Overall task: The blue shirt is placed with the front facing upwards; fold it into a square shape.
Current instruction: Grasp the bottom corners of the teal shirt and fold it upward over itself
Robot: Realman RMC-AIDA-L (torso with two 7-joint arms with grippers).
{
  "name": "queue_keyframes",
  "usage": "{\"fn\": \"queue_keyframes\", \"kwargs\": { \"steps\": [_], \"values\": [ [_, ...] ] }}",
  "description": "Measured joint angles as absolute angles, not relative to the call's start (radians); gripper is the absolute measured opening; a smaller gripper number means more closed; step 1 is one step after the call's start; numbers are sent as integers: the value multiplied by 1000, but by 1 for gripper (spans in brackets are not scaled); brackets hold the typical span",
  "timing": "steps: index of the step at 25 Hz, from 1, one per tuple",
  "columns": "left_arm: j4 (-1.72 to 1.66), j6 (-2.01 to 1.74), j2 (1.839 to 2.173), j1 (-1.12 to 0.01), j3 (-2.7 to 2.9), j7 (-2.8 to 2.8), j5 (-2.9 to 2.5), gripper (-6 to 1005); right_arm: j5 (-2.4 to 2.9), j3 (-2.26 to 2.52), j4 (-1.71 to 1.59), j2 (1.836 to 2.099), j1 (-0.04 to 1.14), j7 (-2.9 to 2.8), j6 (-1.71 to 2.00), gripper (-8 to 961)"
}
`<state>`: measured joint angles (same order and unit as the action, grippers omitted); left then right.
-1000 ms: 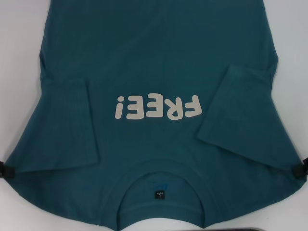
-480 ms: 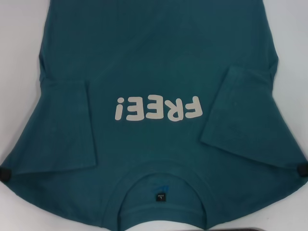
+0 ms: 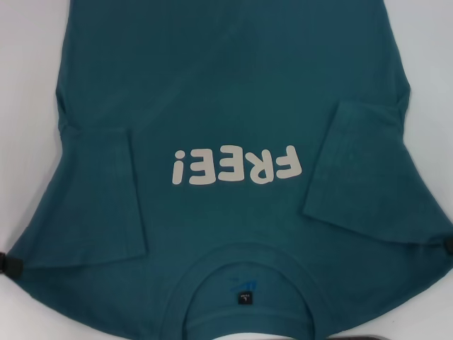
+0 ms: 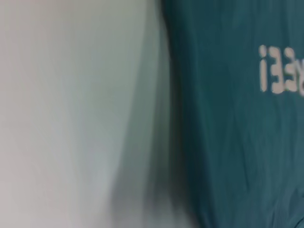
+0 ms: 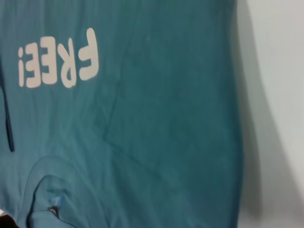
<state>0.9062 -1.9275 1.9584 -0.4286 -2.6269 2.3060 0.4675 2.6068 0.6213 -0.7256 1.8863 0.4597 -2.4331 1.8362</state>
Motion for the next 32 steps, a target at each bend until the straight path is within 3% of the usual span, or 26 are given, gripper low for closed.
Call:
{"fn": "queue_keyframes", "kwargs": {
  "steps": [6,11,14,20,23,24,32],
  "values": [
    [885,-1928,1937,-479,-2635,2280,575,-1,2516,573,-725,1880,482,-2357,1900,22],
    [824,-1862,1911,-601,-2651,2369,598,-1,2444,511,-712,1855,537,-2355,1893,22],
    [792,-1809,1909,-659,-2651,2410,598,-1,2422,470,-710,1854,581,-2382,1850,23],
    [713,-1555,1946,-799,-2638,2493,598,-1,2363,468,-710,1886,649,-2390,1713,24],
    [710,-1501,1963,-817,-2638,2497,598,-1,2358,486,-709,1906,677,-2373,1614,24],
    [708,-1381,1996,-849,-2636,2501,598,-1,2358,499,-709,1912,686,-2368,1578,24],
    [706,-1103,2047,-900,-2586,2521,603,0,2354,550,-715,1944,722,-2357,1341,25]
  ]
}}
